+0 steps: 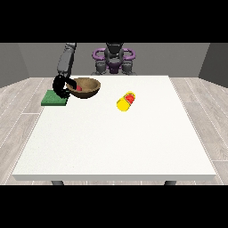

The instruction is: Pick the cup and pour the ball into the bowl, then pick the bowl and place it on the pad

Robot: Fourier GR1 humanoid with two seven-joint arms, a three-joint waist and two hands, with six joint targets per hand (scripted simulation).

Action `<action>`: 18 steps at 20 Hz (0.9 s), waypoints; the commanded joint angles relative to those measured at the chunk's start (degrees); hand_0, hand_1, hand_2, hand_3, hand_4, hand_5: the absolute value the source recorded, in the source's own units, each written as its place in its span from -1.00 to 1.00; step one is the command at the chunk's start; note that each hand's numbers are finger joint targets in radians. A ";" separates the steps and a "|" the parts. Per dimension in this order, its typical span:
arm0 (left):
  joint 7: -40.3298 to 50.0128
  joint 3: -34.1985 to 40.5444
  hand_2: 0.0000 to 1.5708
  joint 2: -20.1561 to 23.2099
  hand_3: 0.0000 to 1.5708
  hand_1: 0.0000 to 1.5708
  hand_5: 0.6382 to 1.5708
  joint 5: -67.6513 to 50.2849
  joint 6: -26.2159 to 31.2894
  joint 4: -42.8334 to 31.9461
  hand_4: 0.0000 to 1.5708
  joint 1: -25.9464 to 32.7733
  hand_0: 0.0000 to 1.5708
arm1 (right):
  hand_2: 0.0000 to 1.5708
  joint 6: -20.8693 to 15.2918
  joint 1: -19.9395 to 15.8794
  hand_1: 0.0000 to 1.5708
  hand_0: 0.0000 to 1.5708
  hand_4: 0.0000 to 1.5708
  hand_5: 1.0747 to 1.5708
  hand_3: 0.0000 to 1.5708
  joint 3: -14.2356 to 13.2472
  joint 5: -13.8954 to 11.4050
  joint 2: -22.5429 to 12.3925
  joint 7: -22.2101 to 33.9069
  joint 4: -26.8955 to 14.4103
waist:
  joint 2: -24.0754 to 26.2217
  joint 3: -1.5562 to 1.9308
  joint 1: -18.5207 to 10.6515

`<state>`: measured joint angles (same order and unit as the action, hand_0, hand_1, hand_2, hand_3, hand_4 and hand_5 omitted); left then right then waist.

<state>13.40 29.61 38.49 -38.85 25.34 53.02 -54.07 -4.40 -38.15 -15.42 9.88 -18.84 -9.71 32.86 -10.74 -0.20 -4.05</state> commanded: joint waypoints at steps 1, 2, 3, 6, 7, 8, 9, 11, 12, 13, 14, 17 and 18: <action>-1.12 1.83 -1.00 3.70 -1.00 -1.00 1.00 0.64 0.96 -5.32 -1.00 2.05 -1.00 | 1.00 -1.12 -2.99 1.00 1.00 0.47 0.93 0.28 2.84 -1.77 -1.27 9.17 2.79 | 3.41 0.10 5.20; -1.59 1.66 -1.00 3.83 -1.00 -1.00 1.00 1.09 -0.32 -4.75 -1.00 1.86 -1.00 | 1.00 2.22 -2.32 1.00 1.00 0.47 0.95 0.31 2.20 -1.01 -3.11 8.14 2.59 | 1.70 0.16 6.03; -1.12 2.27 -1.00 4.66 -1.00 -1.00 1.00 -0.28 1.26 -5.02 -1.00 2.16 -1.00 | 1.00 1.55 -4.16 1.00 1.00 0.49 0.95 0.20 1.57 -0.82 -4.82 10.40 2.66 | 1.88 0.16 4.32; -1.61 0.20 -1.00 0.86 -1.00 -1.00 1.00 -0.90 -0.17 -0.67 -1.00 1.70 -1.00 | 1.00 5.13 -1.40 1.00 1.00 0.47 1.00 0.56 1.26 -2.25 -9.31 5.52 0.02 | -0.88 0.24 2.80; -1.89 3.14 -1.00 6.55 -1.00 -1.00 1.00 -1.49 1.52 -4.59 -1.00 1.06 -1.00 | 1.00 6.37 -1.78 1.00 1.00 0.47 0.99 0.49 2.09 -2.25 -9.16 6.24 2.27 | -2.21 0.20 5.15; -1.68 2.86 -1.00 6.78 -1.00 -1.00 1.00 -0.89 0.55 -4.03 -1.00 1.89 -1.00 | 1.00 7.76 0.80 1.00 1.00 0.47 0.99 0.49 1.76 -2.00 -9.69 4.90 1.74 | -0.94 0.21 6.10; -0.27 2.06 -1.00 6.18 -1.00 -1.00 1.00 -1.61 1.09 -4.36 -1.00 2.01 -1.00 | 1.00 6.69 -0.69 1.00 1.00 0.47 0.99 0.49 1.44 -1.94 -10.28 7.45 1.81 | 0.57 0.21 5.58; 1.57 -0.59 -1.00 1.99 -1.00 -1.00 1.00 -2.24 -3.72 0.99 -1.00 -0.30 -1.00 | 1.00 7.14 1.44 1.00 1.00 0.47 0.99 0.49 0.50 -1.91 -9.31 2.23 -1.69 | 0.21 0.28 3.38; -2.17 1.37 -1.00 4.20 -1.00 -1.00 1.00 -1.65 -0.03 -1.37 -1.00 3.34 -1.00 | 1.00 9.15 2.63 1.00 1.00 0.47 0.99 0.49 0.66 -1.76 -11.30 3.40 0.06 | 0.01 0.22 5.03; -0.42 0.11 -1.00 2.68 -1.00 -1.00 1.00 -2.36 -0.49 0.69 -1.00 3.05 -1.00 | 1.00 10.40 1.37 1.00 1.00 0.47 0.99 0.49 -2.47 0.38 -14.55 3.61 -2.12 | -0.71 0.26 3.35; -1.51 1.42 -1.00 5.91 -1.00 -1.00 1.00 -2.68 1.62 -0.74 -1.00 2.06 -1.00 | 1.00 9.50 0.94 1.00 1.00 0.45 0.98 0.39 -1.33 -0.94 -14.58 2.76 -0.48 | -2.32 0.23 4.33; 0.79 -0.77 -1.00 3.35 -1.00 -1.00 1.00 -3.91 -1.68 4.56 -1.00 -0.28 -1.00 | 1.00 11.97 0.43 1.00 1.00 0.47 0.96 0.18 -3.48 -0.72 -19.01 -0.94 -4.69 | -5.43 0.31 1.55; 0.90 -1.48 -1.00 2.13 -1.00 -1.00 1.00 -3.00 -4.55 5.63 -1.00 0.09 -1.00 | 1.00 13.42 1.63 1.00 1.00 0.44 0.96 0.07 -4.04 -0.14 -19.62 -1.06 -5.72 | -4.51 0.32 2.79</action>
<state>13.24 29.64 42.07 -41.60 23.98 55.15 -52.97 6.14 -36.81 -17.38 8.89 -34.54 -8.96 30.10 -13.76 0.07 -0.93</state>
